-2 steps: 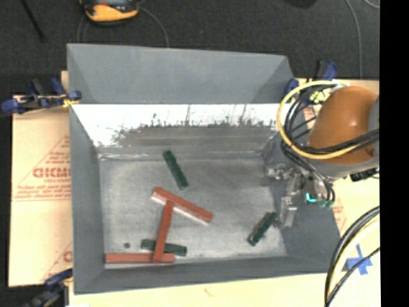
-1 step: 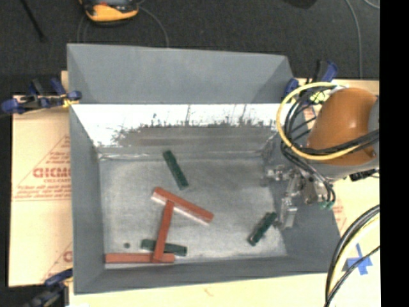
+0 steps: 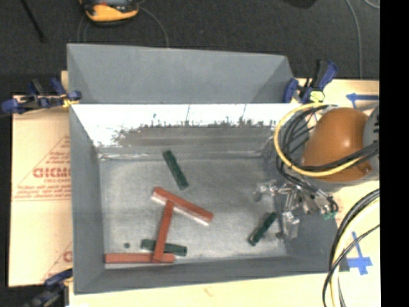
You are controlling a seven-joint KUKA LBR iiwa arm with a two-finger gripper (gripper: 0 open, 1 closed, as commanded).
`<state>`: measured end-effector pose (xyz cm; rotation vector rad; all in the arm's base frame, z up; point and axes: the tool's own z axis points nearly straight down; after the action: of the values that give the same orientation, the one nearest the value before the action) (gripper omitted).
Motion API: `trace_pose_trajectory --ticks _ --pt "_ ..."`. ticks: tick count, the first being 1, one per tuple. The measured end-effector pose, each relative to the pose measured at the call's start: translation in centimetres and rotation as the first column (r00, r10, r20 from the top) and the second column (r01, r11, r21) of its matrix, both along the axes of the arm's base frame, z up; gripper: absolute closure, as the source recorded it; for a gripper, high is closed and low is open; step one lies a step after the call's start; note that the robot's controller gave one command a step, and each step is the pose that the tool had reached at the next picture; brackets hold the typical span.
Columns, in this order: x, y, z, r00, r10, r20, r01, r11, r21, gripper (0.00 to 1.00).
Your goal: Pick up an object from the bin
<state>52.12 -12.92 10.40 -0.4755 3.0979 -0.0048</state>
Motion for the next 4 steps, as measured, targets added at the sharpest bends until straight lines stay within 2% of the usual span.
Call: trace_pose_trajectory --ticks 1,3,4 --pt "1.2 1.8 -3.2 0.984 0.178 -0.001 -0.178 0.984 -0.002 1.0" --pt "1.2 1.8 -3.2 0.983 0.182 -0.001 -0.182 0.983 -0.002 1.0" --pt "5.7 0.6 7.6 0.985 0.174 -0.003 -0.174 0.985 0.001 1.0"
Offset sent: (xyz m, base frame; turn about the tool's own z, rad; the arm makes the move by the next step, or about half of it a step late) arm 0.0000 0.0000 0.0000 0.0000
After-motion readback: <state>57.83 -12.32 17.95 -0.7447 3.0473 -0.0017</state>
